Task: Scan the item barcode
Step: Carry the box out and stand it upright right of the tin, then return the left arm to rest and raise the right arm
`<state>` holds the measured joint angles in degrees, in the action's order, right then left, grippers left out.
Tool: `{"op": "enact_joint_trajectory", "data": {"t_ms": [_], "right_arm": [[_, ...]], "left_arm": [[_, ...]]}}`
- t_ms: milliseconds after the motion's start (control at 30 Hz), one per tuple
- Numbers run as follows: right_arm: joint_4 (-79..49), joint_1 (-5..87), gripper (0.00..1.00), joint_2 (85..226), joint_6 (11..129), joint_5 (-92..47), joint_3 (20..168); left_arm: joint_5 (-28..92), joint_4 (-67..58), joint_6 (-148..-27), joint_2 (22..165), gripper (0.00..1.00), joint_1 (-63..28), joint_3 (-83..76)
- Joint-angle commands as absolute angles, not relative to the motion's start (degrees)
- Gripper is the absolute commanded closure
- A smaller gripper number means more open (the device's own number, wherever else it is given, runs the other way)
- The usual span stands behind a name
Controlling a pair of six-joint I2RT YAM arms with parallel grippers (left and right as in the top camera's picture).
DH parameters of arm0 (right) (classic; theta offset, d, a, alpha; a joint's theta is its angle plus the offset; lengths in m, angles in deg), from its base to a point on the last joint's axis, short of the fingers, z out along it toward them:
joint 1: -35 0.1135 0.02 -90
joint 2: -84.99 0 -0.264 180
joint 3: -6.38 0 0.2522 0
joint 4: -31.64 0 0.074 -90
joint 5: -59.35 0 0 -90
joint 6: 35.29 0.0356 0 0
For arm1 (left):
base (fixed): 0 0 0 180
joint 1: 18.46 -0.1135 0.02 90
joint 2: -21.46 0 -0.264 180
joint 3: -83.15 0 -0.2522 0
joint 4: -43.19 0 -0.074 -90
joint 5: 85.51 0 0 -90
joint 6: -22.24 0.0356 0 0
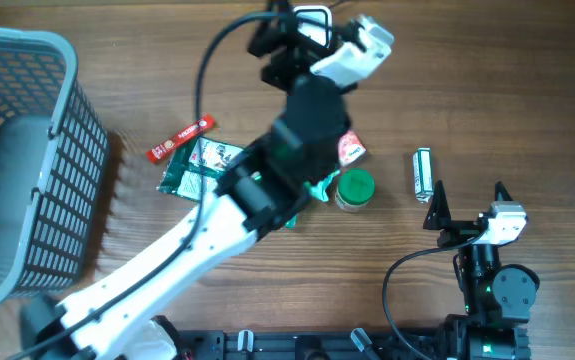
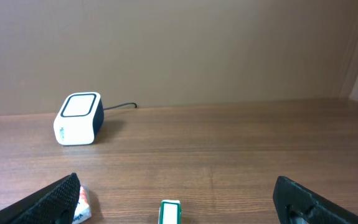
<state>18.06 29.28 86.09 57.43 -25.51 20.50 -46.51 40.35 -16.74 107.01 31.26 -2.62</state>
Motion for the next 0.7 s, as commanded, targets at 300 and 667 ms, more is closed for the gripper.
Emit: {"op": "enact_joint_trajectory", "data": {"t_ms": [300, 667], "right_arm": [[18.2, 29.4, 0.00, 85.8, 57.8, -24.8, 20.4], [18.2, 29.4, 0.00, 85.8, 57.8, -24.8, 20.4]], "left_arm": [[-47.2, 32.9, -11.7, 89.9, 0.00, 30.2, -1.7], [-18.9, 10.6, -41.9, 76.0, 0.00, 13.8, -1.7]]}}
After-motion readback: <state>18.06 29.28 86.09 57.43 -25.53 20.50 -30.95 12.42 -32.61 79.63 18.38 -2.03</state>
